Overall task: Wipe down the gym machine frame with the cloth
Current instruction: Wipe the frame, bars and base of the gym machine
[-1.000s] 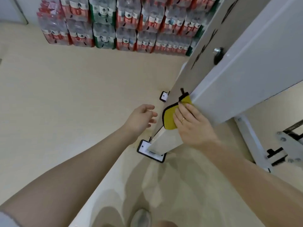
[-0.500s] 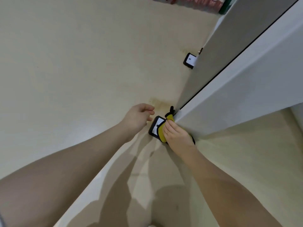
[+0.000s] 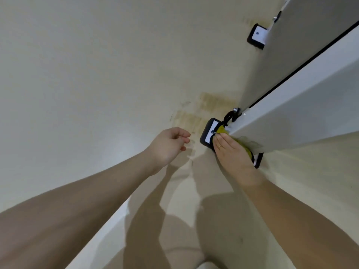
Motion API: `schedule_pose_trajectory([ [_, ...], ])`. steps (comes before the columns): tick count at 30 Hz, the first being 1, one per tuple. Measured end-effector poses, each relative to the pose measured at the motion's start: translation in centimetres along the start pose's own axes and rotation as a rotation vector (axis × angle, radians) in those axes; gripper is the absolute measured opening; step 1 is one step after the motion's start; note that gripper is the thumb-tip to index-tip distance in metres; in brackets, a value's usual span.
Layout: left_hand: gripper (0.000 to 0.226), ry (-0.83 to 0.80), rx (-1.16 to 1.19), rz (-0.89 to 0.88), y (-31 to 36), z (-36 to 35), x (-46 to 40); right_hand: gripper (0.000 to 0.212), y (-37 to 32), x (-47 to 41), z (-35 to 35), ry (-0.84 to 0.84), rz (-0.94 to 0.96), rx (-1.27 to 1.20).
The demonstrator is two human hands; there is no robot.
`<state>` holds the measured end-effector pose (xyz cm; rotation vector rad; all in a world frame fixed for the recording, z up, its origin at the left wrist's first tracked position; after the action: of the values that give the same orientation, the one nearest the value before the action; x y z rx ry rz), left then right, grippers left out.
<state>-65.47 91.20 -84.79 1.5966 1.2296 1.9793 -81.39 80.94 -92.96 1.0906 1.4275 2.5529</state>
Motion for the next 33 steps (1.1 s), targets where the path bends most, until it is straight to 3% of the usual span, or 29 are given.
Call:
schedule_pose_trajectory([
  [7,0.03,0.009,-0.007,-0.01,0.5,0.5,1.2,0.052,0.9,3.8,-1.8,0.177,0.058,-0.085],
  [12,0.027,-0.026,0.0,-0.092,5.4,-1.2,4.5,0.045,6.1,13.0,-0.8,0.27,-0.174,-0.334],
  [16,0.035,-0.104,0.023,-0.221,12.1,-3.9,9.1,0.054,13.1,18.6,5.7,0.481,-0.429,-0.59],
  [18,0.045,-0.167,-0.023,-0.326,15.9,-4.9,11.6,0.044,16.0,21.0,8.2,0.585,-0.516,-0.632],
  [19,0.052,-0.183,-0.053,-0.381,17.6,-5.4,12.7,0.037,16.8,21.9,8.7,0.59,-0.555,-0.636],
  [21,0.067,-0.199,-0.122,-0.47,20.8,-6.4,14.9,0.048,17.4,23.7,8.9,0.519,-0.617,-0.695],
  [24,0.075,-0.26,-0.214,-0.604,24.7,-8.6,17.7,0.039,18.9,25.9,8.0,0.422,-0.777,-0.868],
  [27,0.072,-0.258,-0.182,-0.701,26.8,-10.5,18.9,0.053,21.0,27.7,5.6,0.361,-0.998,-1.22],
  [29,0.072,-0.14,-0.141,-0.747,27.2,-11.0,18.6,0.057,21.3,28.8,3.8,0.335,-1.195,-1.664],
  [31,0.073,-0.023,-0.122,-0.828,27.1,-11.3,18.8,0.055,21.5,29.3,2.8,0.426,-1.512,-2.133],
  [33,0.071,0.083,-0.113,-0.956,27.3,-12.0,20.0,0.051,21.7,27.9,1.4,0.458,-1.639,-2.687],
])
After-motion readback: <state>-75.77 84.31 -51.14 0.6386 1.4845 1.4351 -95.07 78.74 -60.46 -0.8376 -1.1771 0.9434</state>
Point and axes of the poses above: each hand's wrist, its own x-axis away from the middle knuckle, its own z-axis out of the back of the hand, y = z × x, the point moved 4 cm from there along -x, towards the middle knuckle, and after that the axes turned 9 degrees about x, right-handed, at the moved point
